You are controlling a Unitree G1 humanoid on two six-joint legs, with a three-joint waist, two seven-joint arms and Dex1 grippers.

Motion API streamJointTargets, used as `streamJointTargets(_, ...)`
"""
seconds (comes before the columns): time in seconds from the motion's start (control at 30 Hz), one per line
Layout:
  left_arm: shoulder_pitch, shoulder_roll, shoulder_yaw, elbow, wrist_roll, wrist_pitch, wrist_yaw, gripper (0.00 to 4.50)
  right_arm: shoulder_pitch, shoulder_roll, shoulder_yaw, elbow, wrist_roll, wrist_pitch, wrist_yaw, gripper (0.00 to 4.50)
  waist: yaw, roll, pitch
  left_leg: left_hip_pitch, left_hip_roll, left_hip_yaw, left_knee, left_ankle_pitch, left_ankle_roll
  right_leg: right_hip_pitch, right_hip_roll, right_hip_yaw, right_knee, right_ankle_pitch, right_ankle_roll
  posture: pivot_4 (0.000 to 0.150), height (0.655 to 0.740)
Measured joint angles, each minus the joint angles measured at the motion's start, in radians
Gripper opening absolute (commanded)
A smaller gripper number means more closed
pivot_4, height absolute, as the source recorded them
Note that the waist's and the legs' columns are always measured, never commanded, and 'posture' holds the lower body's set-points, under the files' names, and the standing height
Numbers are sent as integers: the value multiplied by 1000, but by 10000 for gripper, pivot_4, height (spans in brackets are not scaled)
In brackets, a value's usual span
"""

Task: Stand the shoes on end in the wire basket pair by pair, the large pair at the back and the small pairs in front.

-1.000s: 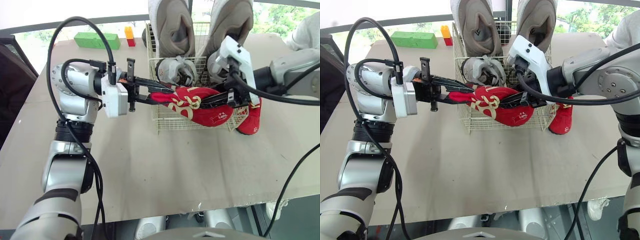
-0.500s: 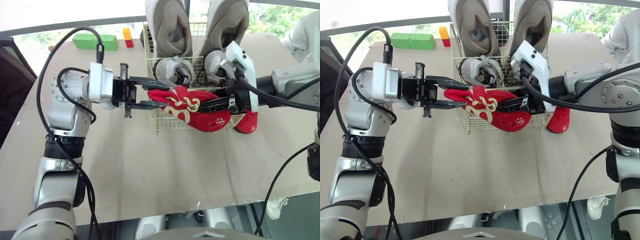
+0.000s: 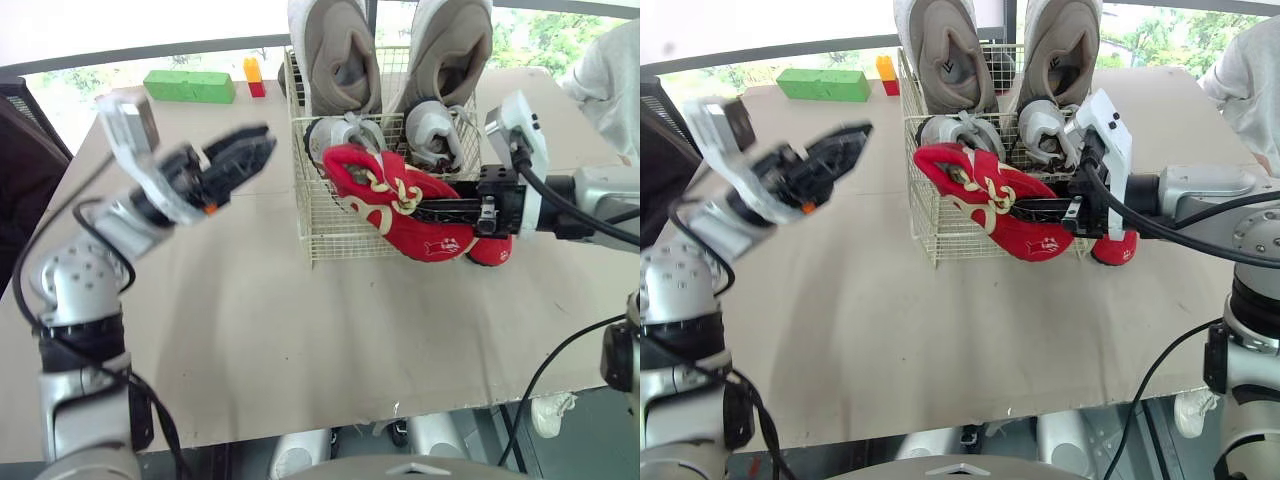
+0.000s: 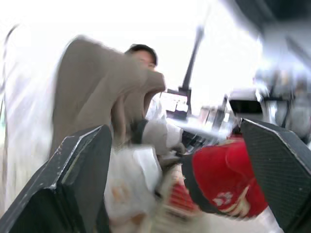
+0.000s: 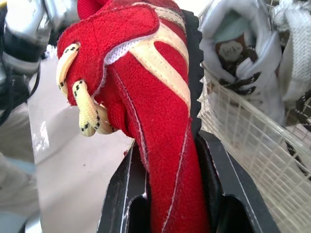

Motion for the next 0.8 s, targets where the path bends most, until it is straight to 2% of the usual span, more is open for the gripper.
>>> streamJointTargets(0.1,87,-75,-9,-105,-160,81,154,45000,3,77,-35,-4,20,-57,-86,3709,13,0,0,7,0,0,0,0,0,7,0,0,0,0,0,1500,7400)
streamJointTargets(0.17,91,-113,-24,-149,-216,88,225,45000,4,110,-33,-9,24,-86,-116,3679,22,0,0,13,0,-1,0,0,0,15,0,-1,-2,0,0,1500,7400)
streamJointTargets(0.33,79,-234,-109,-190,-240,82,327,45000,34,185,14,-30,29,-142,-175,3657,22,0,-1,14,-1,-1,0,0,0,17,0,-1,-3,0,0,1500,7400)
streamJointTargets(0.4,45,-246,-113,-188,-245,77,350,39578,51,204,32,-37,41,-153,-194,3656,20,0,-1,15,-1,-1,0,0,0,17,0,-1,-3,0,0,1500,7400)
streamJointTargets(0.5,28,-236,-113,-182,-243,77,337,27816,64,212,32,-45,62,-171,-219,3654,12,1,-1,15,-1,-1,-1,0,0,17,0,-1,-3,0,-1,1500,7400)
streamJointTargets(0.6,11,-236,-120,-154,-237,81,324,11875,82,213,32,-47,82,-191,-244,3649,10,1,-1,15,-1,0,-1,0,0,17,1,0,-3,0,-1,1500,7400)
streamJointTargets(0.67,1,-235,-122,-141,-232,83,311,5182,92,214,32,-49,92,-206,-255,3629,10,1,-1,15,-1,0,-1,0,0,17,1,0,-3,0,0,1500,7400)
streamJointTargets(0.7,-2,-235,-122,-140,-224,83,306,4370,96,214,34,-51,96,-212,-262,3628,10,1,-1,15,-1,0,-1,0,0,17,1,0,-3,0,-1,1500,7400)
streamJointTargets(0.8,-20,-224,-123,-135,-187,81,270,4221,118,218,34,-57,110,-237,-283,18490,11,1,-1,15,-1,0,-1,0,0,17,1,0,-3,0,-1,1500,7400)
